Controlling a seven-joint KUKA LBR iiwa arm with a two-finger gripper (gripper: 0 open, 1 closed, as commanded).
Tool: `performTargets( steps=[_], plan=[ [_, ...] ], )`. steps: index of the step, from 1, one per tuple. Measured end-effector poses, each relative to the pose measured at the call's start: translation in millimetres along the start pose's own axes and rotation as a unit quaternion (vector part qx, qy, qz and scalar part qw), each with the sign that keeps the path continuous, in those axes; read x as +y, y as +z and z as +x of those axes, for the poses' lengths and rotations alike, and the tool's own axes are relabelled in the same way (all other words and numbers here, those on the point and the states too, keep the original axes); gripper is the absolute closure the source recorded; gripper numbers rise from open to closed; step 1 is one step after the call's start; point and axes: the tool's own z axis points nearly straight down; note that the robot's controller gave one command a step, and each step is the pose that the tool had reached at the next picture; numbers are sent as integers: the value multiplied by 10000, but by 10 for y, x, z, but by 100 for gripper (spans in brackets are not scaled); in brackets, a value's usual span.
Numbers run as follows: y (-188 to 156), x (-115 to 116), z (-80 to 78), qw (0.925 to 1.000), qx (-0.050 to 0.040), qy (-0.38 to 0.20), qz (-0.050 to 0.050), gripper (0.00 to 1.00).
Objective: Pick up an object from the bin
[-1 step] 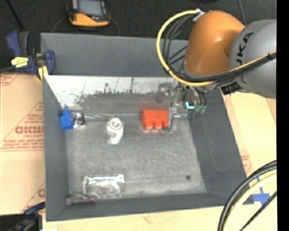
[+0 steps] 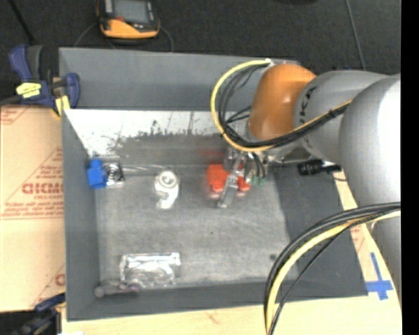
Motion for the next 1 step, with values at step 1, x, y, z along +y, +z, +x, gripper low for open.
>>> performTargets(
  steps=[1],
  plan=[
    [-290, -3, -13, 9990, -30, 451, 1, 0]
  ],
)
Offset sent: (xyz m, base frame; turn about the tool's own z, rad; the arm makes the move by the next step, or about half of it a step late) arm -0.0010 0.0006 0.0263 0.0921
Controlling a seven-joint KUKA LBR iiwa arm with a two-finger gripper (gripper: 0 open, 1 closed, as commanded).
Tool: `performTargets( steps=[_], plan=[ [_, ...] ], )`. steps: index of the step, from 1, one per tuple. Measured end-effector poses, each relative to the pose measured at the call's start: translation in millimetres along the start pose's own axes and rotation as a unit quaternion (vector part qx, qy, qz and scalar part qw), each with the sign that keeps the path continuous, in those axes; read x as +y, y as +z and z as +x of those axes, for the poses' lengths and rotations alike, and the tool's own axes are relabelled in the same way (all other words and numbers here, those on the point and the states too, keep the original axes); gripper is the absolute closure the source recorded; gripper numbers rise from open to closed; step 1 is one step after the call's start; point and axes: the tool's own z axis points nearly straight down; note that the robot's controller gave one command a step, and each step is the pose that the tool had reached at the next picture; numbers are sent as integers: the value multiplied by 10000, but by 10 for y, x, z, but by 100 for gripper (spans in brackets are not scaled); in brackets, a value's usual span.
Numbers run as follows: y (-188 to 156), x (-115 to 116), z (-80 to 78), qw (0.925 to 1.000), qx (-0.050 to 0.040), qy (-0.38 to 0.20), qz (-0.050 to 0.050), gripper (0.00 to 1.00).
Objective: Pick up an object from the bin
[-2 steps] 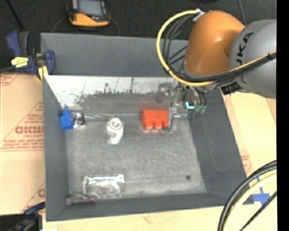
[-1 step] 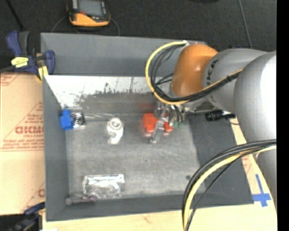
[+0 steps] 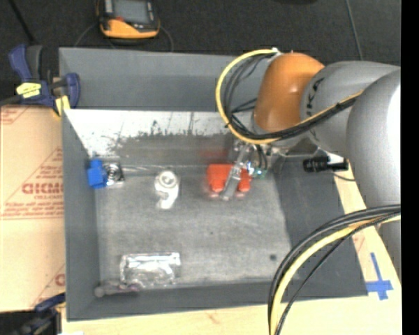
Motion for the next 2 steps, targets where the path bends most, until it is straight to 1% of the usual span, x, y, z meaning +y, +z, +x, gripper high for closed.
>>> performTargets(
  steps=[1, 2],
  plan=[
    [7, -72, -23, 10000, 2, -66, 13, 0],
    [325, -44, -9, 9977, 77, 676, 30, 0]
  ],
)
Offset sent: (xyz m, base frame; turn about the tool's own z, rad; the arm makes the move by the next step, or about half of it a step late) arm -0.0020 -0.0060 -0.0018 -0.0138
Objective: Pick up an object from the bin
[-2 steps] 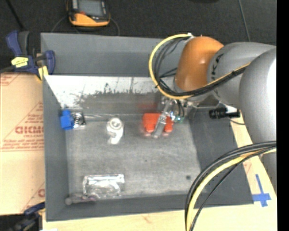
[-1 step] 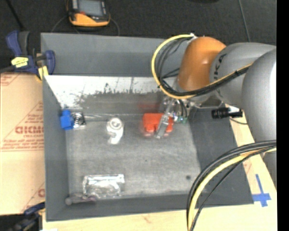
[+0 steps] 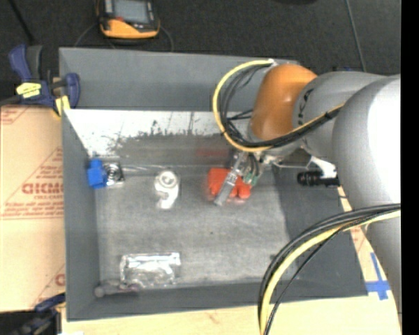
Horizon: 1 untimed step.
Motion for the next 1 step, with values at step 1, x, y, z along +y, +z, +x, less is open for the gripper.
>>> performTargets(
  steps=[1],
  plan=[
    [-3, -190, 218, 9927, -42, 1204, -22, 0]
  ],
)
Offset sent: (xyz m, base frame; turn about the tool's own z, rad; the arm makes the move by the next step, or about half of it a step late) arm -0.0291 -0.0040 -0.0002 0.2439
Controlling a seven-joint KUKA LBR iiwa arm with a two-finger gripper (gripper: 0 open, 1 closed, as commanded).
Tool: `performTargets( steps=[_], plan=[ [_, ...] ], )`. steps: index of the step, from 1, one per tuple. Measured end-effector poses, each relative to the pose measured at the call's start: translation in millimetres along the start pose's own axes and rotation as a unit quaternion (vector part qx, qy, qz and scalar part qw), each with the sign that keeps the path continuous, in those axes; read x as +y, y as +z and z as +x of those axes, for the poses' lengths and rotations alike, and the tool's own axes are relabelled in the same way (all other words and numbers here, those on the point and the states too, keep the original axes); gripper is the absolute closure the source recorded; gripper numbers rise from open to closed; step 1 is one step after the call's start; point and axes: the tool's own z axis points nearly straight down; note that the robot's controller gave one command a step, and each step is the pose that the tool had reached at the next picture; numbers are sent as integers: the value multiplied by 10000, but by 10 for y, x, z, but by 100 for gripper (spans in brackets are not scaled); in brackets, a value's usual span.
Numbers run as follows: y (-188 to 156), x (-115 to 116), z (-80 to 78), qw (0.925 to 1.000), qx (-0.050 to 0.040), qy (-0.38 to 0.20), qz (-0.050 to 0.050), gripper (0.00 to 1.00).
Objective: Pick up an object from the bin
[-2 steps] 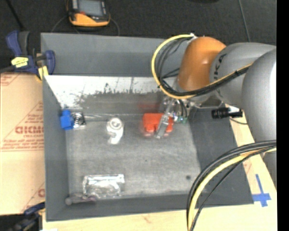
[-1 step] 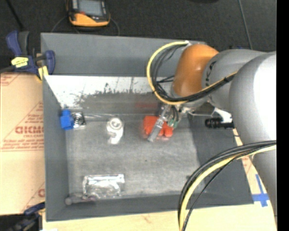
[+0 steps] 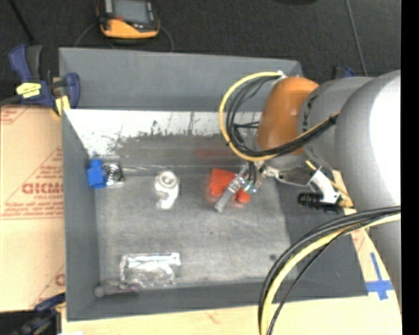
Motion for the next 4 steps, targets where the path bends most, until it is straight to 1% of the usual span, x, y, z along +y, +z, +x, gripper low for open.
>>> performTargets(
  steps=[1, 2, 3, 4],
  plan=[
    [-5, 2, -5, 10000, -8, -13, 1, 100],
    [-526, 7, -34, 10000, -25, -25, -20, 100],
    [-622, 9, -51, 10000, -15, -37, -10, 100],
    [-917, 10, -73, 10000, -21, -50, -16, 100]
  ],
)
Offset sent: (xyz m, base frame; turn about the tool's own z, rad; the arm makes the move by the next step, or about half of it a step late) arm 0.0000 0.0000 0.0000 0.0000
